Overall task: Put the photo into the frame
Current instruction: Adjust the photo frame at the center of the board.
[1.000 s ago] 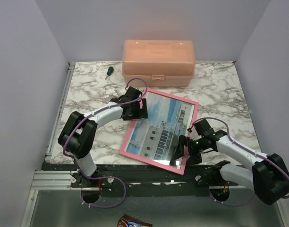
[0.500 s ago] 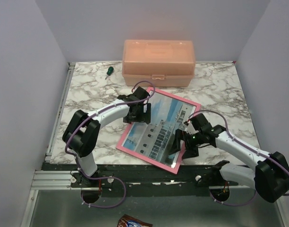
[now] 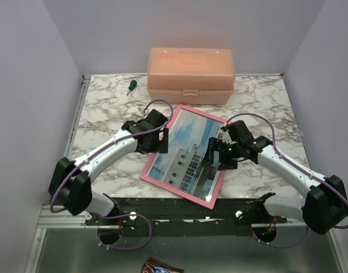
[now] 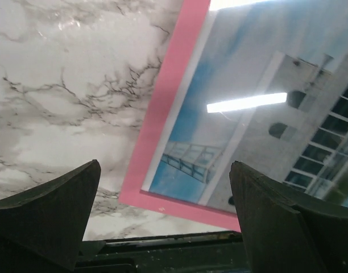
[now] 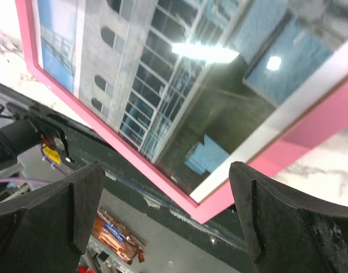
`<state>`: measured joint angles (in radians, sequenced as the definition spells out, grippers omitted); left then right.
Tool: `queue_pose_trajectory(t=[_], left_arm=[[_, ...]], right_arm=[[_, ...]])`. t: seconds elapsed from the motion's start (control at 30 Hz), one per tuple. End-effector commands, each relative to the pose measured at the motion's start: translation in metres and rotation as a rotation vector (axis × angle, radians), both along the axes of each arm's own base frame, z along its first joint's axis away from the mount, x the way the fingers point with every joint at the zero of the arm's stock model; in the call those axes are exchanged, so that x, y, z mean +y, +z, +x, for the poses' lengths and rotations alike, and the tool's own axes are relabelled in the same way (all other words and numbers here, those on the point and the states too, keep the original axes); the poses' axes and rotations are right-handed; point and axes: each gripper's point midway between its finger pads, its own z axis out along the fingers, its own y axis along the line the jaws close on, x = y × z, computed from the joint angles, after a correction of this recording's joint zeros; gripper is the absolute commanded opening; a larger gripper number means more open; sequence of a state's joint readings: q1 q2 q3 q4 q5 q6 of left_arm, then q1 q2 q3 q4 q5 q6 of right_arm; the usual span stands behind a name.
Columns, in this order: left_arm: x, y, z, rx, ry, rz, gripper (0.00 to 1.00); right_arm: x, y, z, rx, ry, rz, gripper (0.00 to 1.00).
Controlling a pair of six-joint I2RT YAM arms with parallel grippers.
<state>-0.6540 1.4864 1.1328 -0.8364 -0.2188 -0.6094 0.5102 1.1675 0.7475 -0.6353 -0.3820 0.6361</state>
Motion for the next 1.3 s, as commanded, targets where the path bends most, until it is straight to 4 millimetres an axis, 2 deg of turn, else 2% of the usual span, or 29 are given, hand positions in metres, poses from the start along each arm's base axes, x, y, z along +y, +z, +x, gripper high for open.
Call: queue_pose_trajectory(t=[0.0, 0.17, 0.27, 0.37, 0.47, 0.53, 0.7, 0.9, 1.07, 1.27], left_arm=[[-0.017, 0.010, -0.041, 0.037, -0.031, -0.234, 0.97], [-0.027, 0.005, -0.087, 0.099, -0.015, -0.459, 0.90], [-0.026, -0.005, -0.109, 0.131, 0.022, -0.539, 0.88], [-0.025, -0.020, -0.124, 0.158, 0.062, -0.599, 0.83], [-0.028, -0.033, -0.135, 0.177, 0.084, -0.667, 0.70], [-0.030, -0.039, -0.139, 0.186, 0.103, -0.702, 0.66], [-0.032, -0.047, -0.141, 0.188, 0.136, -0.735, 0.65], [-0.037, -0.051, -0.137, 0.179, 0.150, -0.764, 0.64], [-0.041, -0.059, -0.135, 0.200, 0.155, -0.764, 0.65], [-0.040, -0.068, -0.136, 0.210, 0.173, -0.751, 0.64]], right_arm=[[0.006, 0.001, 0.039, -0.083, -0.002, -0.056, 1.00], [0.013, 0.006, 0.090, -0.151, 0.006, -0.090, 1.00], [0.006, 0.004, 0.126, -0.153, -0.026, -0.081, 1.00], [-0.010, -0.001, 0.167, -0.174, -0.091, -0.103, 1.00], [-0.025, -0.004, 0.202, -0.203, -0.153, -0.104, 1.00], [-0.037, -0.010, 0.220, -0.205, -0.192, -0.121, 1.00], [-0.062, -0.018, 0.257, -0.238, -0.277, -0.133, 0.98], [-0.083, -0.018, 0.292, -0.304, -0.328, -0.184, 0.98], [-0.098, -0.019, 0.311, -0.330, -0.364, -0.181, 0.95], [-0.108, -0.058, 0.311, -0.286, -0.353, -0.250, 0.94]])
